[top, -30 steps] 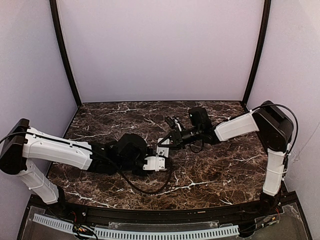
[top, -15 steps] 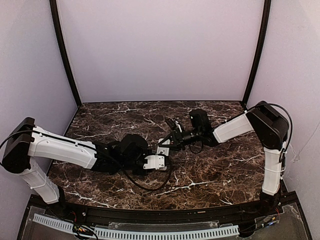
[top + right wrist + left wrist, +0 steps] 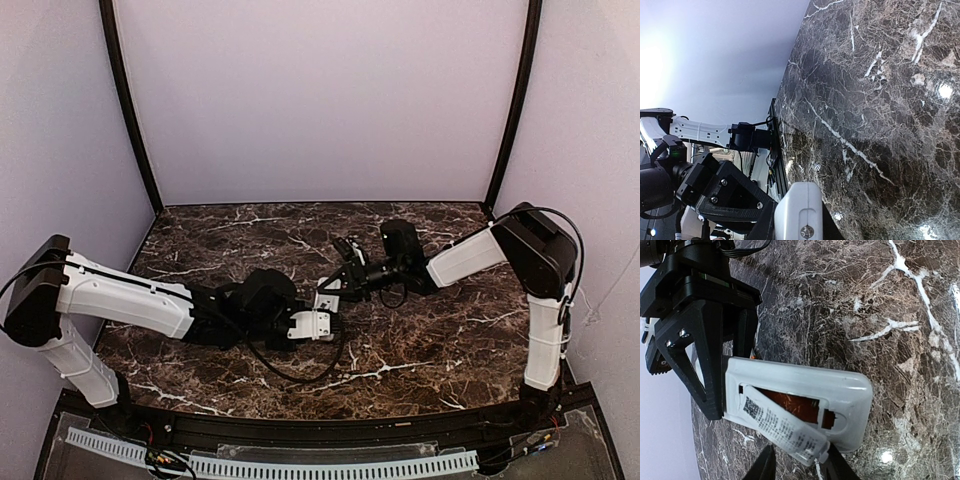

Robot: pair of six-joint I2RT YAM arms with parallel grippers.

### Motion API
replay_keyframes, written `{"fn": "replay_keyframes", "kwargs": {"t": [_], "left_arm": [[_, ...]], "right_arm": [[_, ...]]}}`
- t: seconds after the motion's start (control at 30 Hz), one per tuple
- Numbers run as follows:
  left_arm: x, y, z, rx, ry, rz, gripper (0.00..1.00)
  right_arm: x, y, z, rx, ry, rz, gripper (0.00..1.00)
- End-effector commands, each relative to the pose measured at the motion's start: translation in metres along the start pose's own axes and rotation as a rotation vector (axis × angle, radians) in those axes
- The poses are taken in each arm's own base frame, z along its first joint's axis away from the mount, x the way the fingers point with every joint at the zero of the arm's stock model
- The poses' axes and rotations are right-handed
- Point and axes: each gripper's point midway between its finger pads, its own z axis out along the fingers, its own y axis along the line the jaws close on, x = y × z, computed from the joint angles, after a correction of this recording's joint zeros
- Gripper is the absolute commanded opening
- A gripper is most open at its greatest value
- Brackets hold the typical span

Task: Load the batteries into the remote control
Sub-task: Remove the battery cover from the remote control.

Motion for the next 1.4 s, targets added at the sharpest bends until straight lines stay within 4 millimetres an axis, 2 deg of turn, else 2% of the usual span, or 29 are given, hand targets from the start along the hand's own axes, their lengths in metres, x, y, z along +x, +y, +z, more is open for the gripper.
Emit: {"fn": "replay_keyframes", "kwargs": {"t": [0.0,0.23,0.5,0.87,1.03,1.2,1.3,1.37], "left_arm": [[-0.014,0.017,-0.008,-0.068,-0.048,-0.015,0.32],[-0.020,0.017,-0.015,-0.076,-0.080,-0.007,0.24],[-0.020,0.013,-0.016,-0.066,-0.081,0.011,0.10],[-0.016,0.019,-0.018,-0.090,-0.057,0.008,0.04],[-0.017,0.028,-0.029,-0.119,-0.061,0.003,0.04],[-0.013,0.037,-0.042,-0.157,-0.049,0.001,0.04],[-0.002,0.037,-0.044,-0.172,-0.013,0.018,0.04],[0.012,0.034,-0.040,-0.180,0.046,0.036,0.04]], "right_arm": [[0.006,-0.002,0.004,-0.022,0.019,-0.001,0.00],[0.007,-0.008,0.006,-0.012,0.020,0.011,0.00],[0.009,-0.007,0.005,-0.016,0.023,0.008,0.00],[0.006,-0.004,0.001,-0.018,0.016,0.002,0.00],[-0.003,-0.010,-0.010,-0.005,-0.012,0.002,0.00],[-0.015,-0.034,-0.031,0.054,-0.063,0.016,0.00],[-0.020,-0.046,-0.046,0.076,-0.096,0.025,0.00],[-0.023,-0.045,-0.056,0.071,-0.114,0.023,0.00]]}}
